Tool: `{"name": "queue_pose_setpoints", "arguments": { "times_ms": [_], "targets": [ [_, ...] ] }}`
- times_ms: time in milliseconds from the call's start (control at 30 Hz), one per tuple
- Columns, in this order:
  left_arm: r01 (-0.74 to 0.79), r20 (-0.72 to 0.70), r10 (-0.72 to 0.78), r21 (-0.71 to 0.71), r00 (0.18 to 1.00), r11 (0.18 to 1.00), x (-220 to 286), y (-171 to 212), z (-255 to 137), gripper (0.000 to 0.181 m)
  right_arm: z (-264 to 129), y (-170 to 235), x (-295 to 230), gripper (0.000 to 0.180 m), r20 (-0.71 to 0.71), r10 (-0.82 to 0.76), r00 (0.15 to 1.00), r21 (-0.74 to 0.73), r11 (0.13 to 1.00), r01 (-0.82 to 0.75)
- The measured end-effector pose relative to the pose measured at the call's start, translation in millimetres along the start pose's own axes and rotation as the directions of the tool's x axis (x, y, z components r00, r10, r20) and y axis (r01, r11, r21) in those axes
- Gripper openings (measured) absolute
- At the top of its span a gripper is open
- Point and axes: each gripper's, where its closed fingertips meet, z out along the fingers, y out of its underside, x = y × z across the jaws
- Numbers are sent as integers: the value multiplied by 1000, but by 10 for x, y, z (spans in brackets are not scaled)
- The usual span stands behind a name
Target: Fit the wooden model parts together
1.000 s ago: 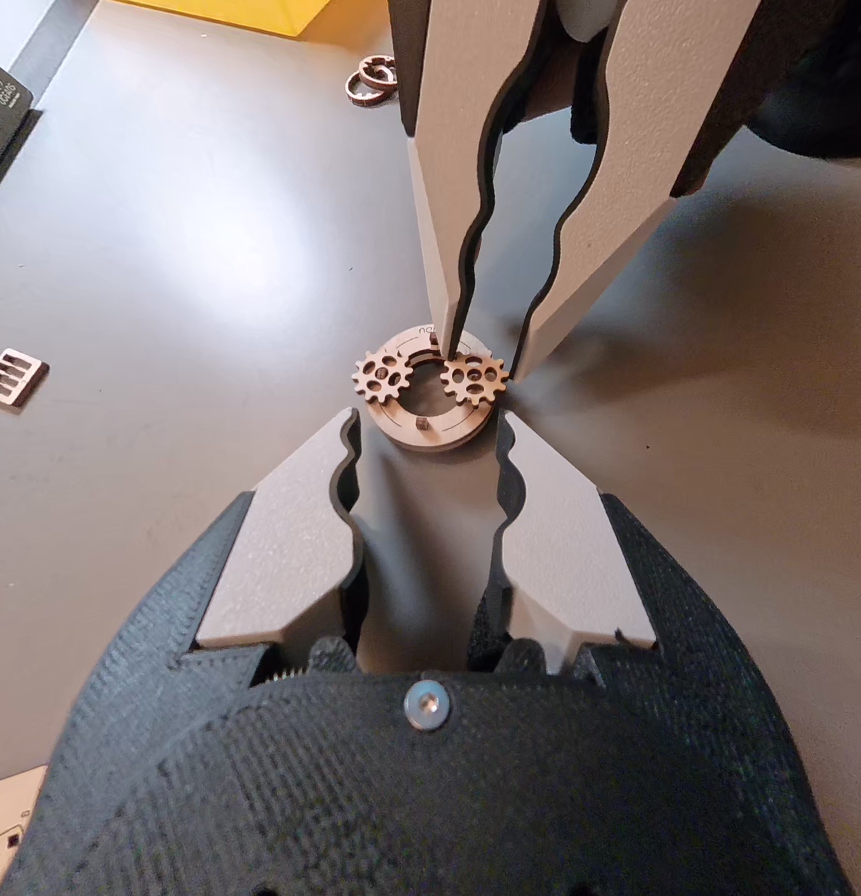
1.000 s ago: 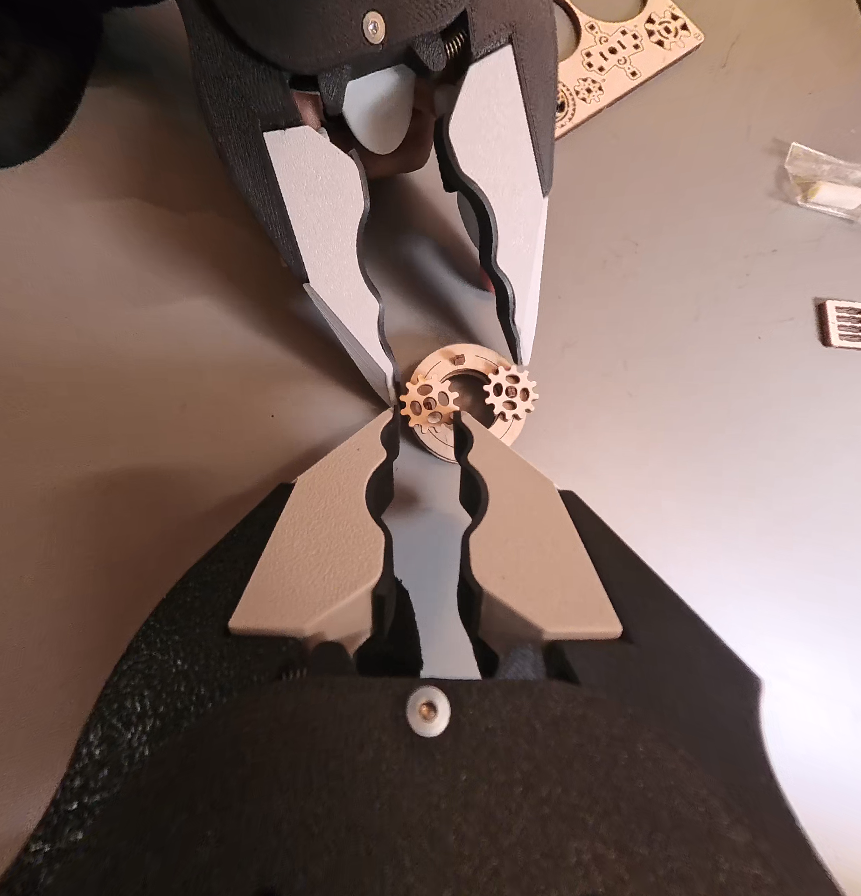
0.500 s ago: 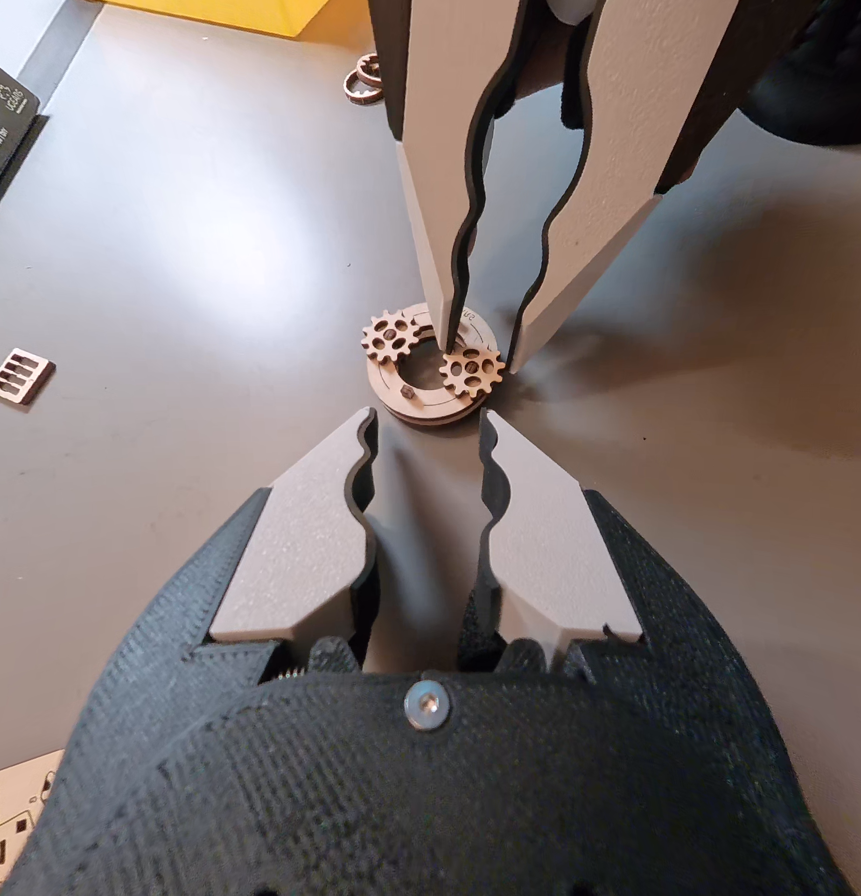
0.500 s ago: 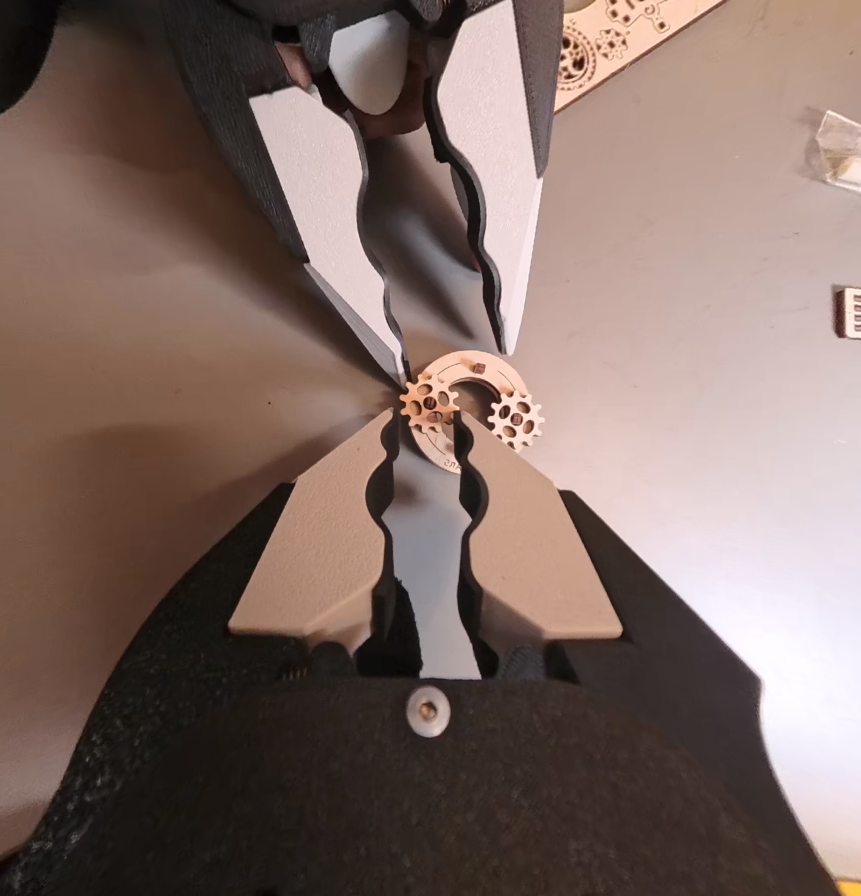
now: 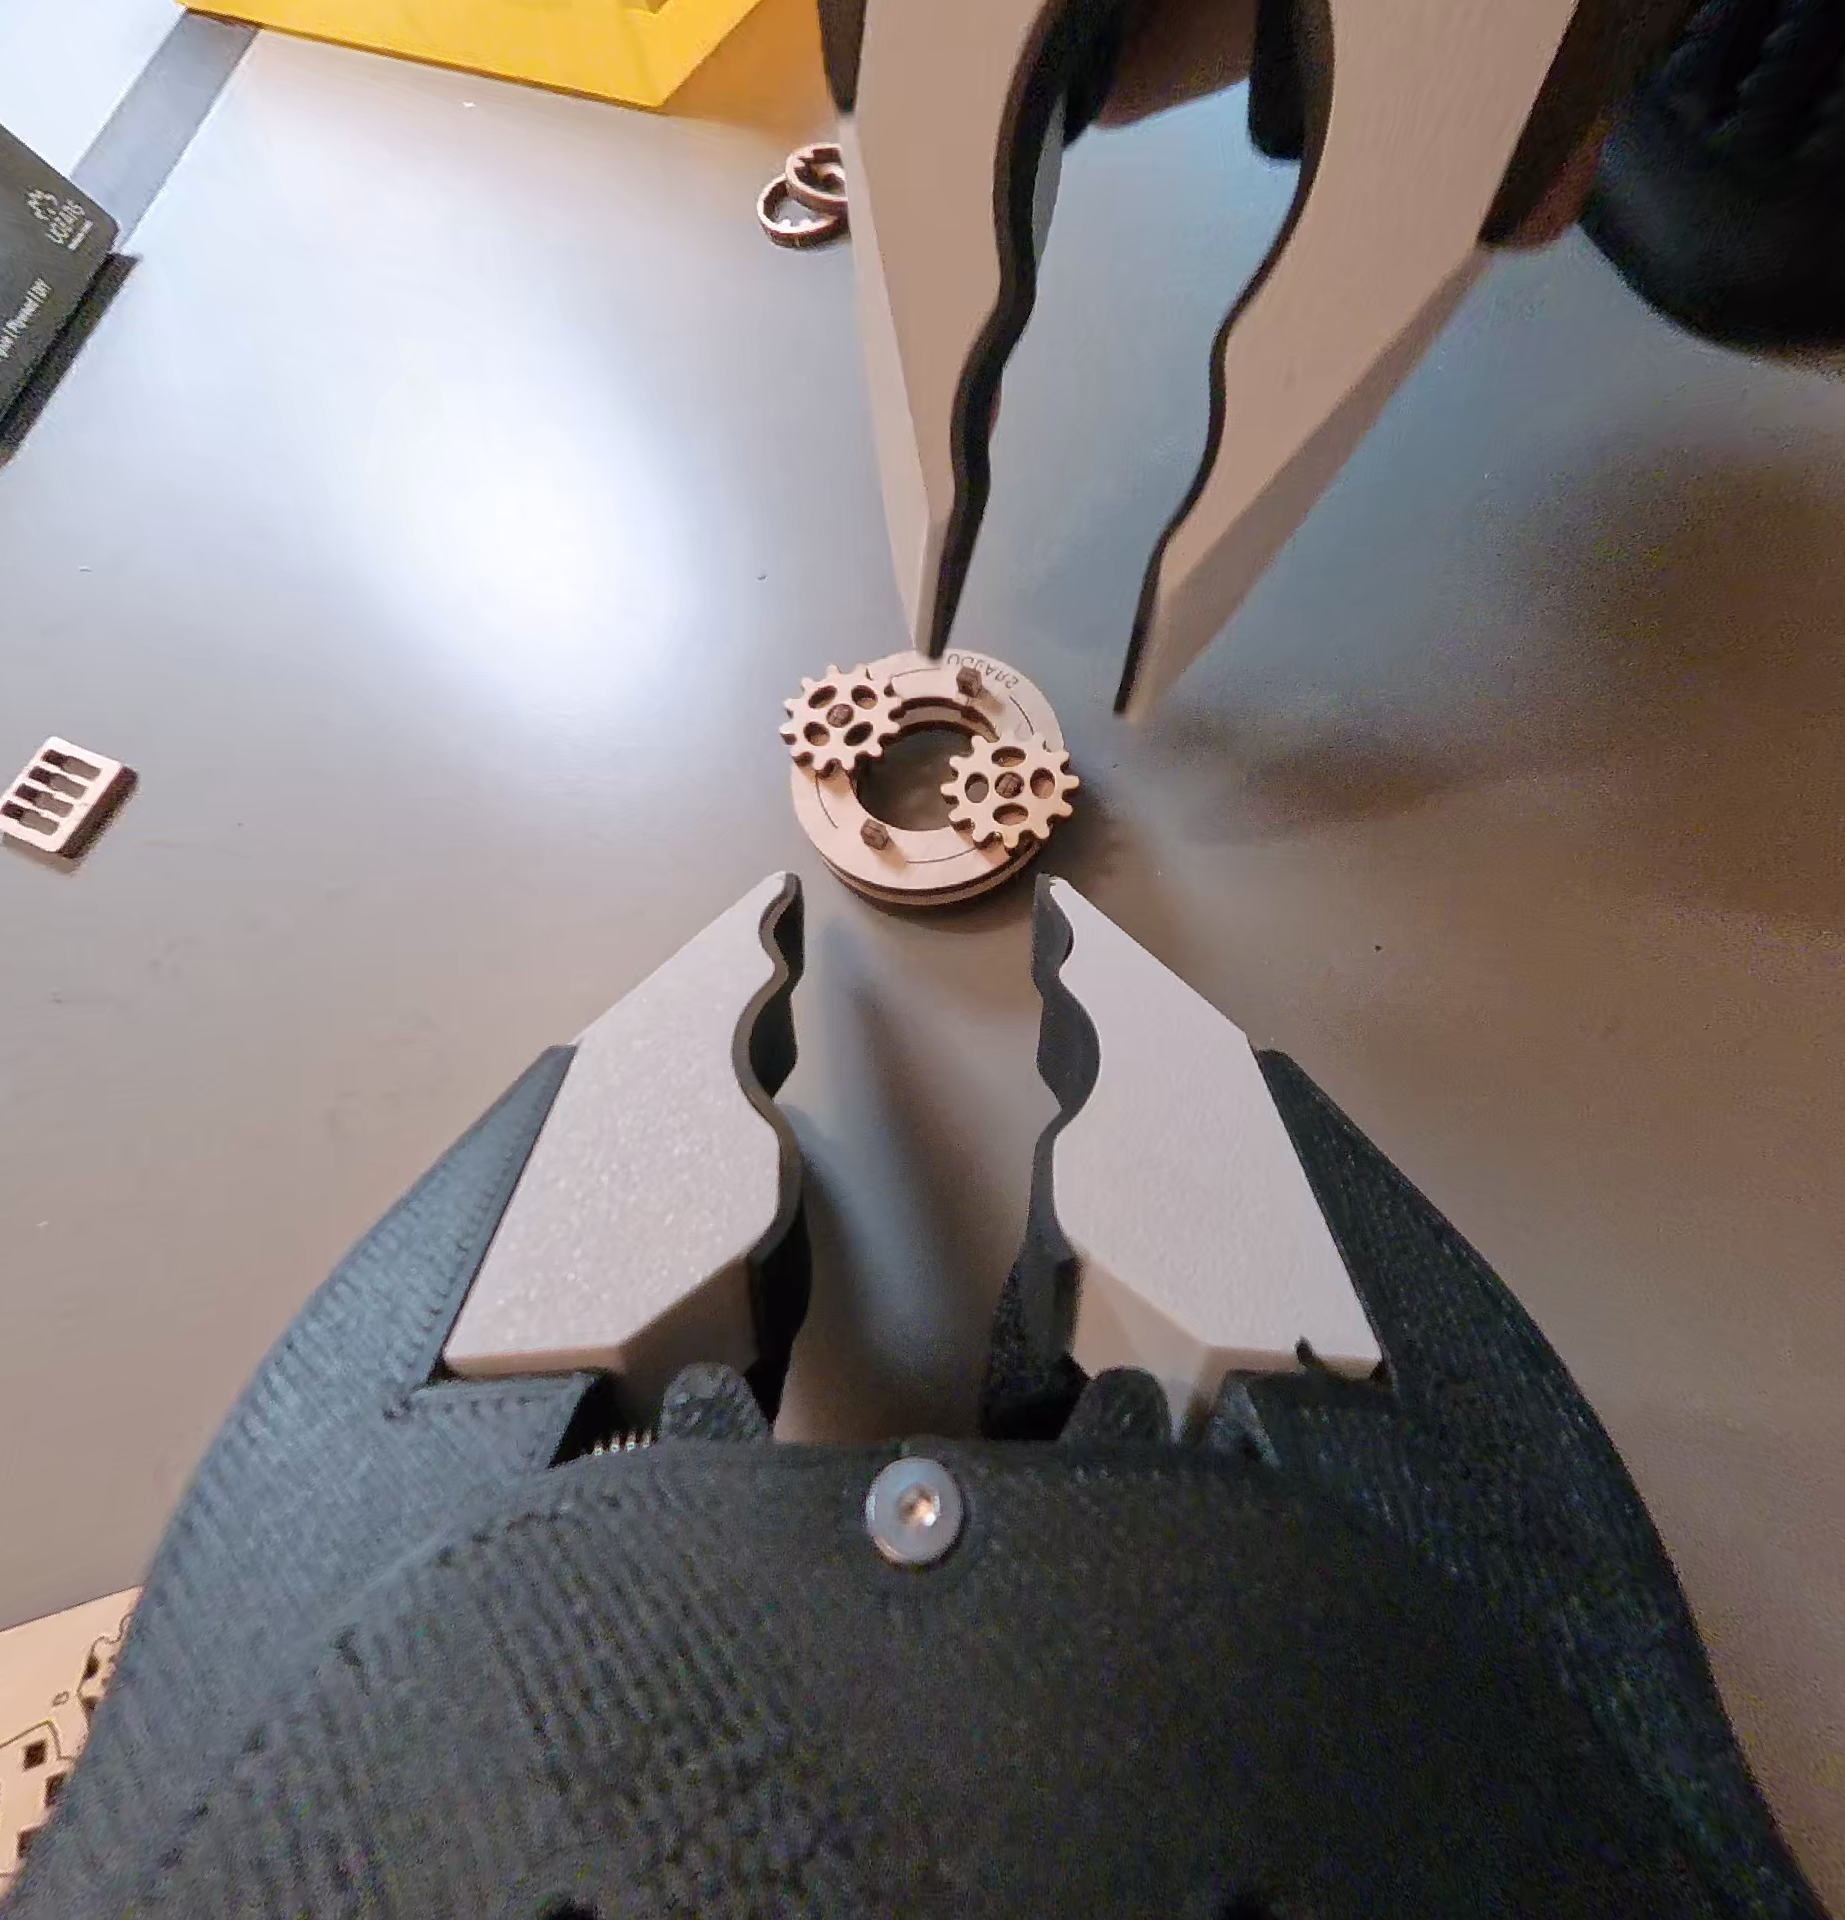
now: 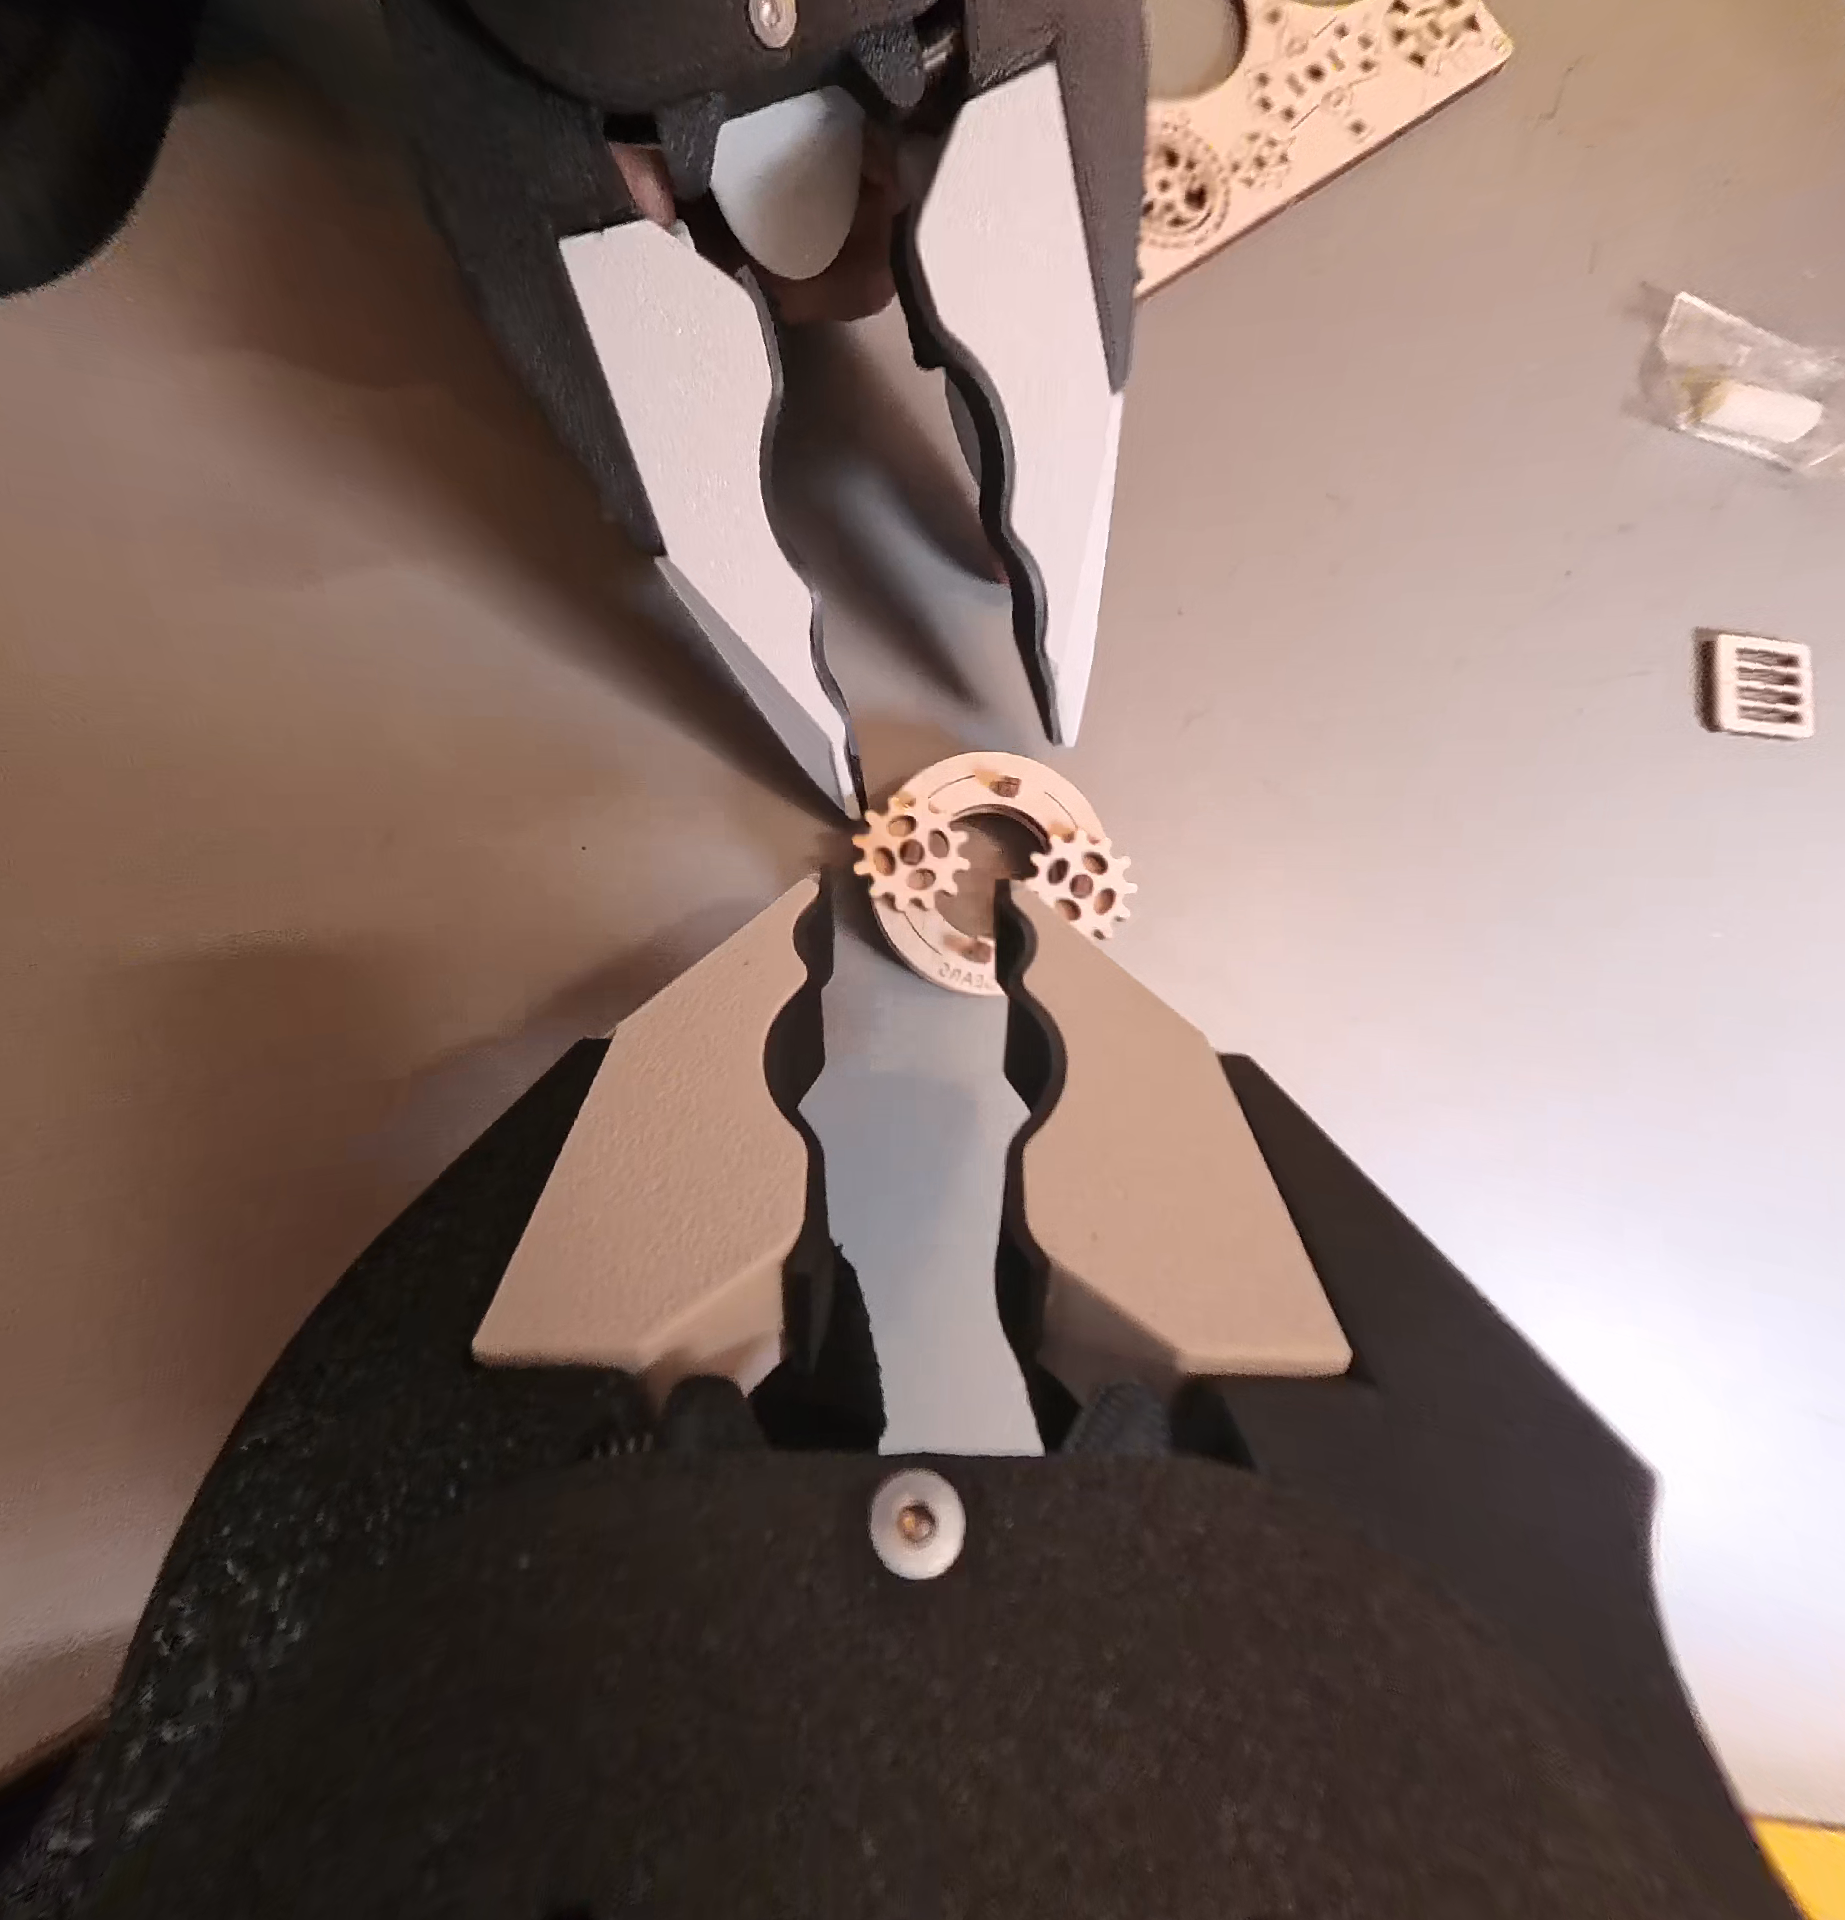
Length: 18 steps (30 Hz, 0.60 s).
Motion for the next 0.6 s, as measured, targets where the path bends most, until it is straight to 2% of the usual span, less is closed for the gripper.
{"name": "queue_pose_setpoints", "arguments": {
  "times_ms": [167, 367, 600],
  "targets": [
    [23, -16, -23, 10, 1000, 1000, 12, -20, -4, 49, -197, 177, 172, 37, -4, 74, 997, 33, 997, -74],
    [25, -1, -25, -21, 1000, 999, -27, -10, 57, 46, 64, 371, 181, 49, 33, 112, 993, 41, 993, -113],
    [63, 146, -55, -52, 988, 997, -296, 82, -3, 37, 104, 270, 249, 31, -60, 104, 993, 82, 992, -99]
  ]
}}
